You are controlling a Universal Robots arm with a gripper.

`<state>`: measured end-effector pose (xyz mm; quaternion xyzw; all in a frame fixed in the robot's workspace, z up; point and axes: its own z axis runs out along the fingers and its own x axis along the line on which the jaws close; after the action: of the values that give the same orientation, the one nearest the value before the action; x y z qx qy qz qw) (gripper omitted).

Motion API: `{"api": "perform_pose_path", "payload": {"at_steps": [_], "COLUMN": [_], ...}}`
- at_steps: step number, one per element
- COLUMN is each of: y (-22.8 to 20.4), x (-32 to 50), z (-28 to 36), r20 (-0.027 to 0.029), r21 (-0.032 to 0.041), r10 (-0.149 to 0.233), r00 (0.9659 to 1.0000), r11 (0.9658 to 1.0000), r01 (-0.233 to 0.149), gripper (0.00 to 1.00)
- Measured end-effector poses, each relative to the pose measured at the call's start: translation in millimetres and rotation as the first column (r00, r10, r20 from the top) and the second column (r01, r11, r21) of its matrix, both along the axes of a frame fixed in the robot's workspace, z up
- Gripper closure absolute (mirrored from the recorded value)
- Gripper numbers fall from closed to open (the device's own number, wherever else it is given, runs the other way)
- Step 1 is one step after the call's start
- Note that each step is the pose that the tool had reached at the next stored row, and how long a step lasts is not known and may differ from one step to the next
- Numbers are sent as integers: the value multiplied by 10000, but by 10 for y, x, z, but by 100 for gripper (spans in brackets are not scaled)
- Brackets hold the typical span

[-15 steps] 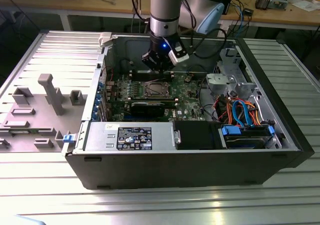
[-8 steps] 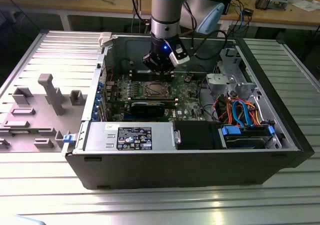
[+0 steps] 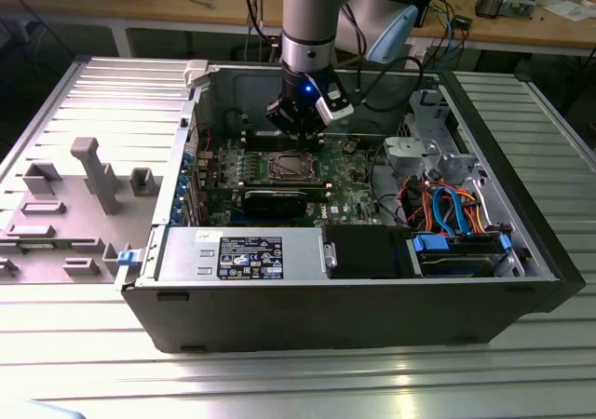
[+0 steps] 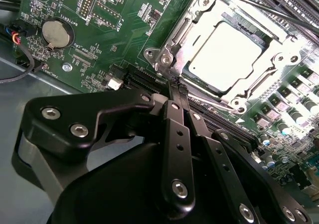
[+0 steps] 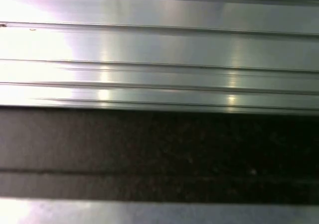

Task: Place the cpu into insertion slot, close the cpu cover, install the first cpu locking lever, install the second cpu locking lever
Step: 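Install the first cpu locking lever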

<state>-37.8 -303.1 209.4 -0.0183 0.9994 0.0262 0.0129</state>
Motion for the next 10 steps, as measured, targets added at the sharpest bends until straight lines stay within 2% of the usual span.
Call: {"api": "perform_pose_path", "payload": {"at_steps": [10], "y": [-6], "x": [0], "z": [-11], "r20": [-1], "r21": [-17], "r10": [-34], "r00": [10000], "r11": [10000], "r01": [34], "gripper": [89]}}
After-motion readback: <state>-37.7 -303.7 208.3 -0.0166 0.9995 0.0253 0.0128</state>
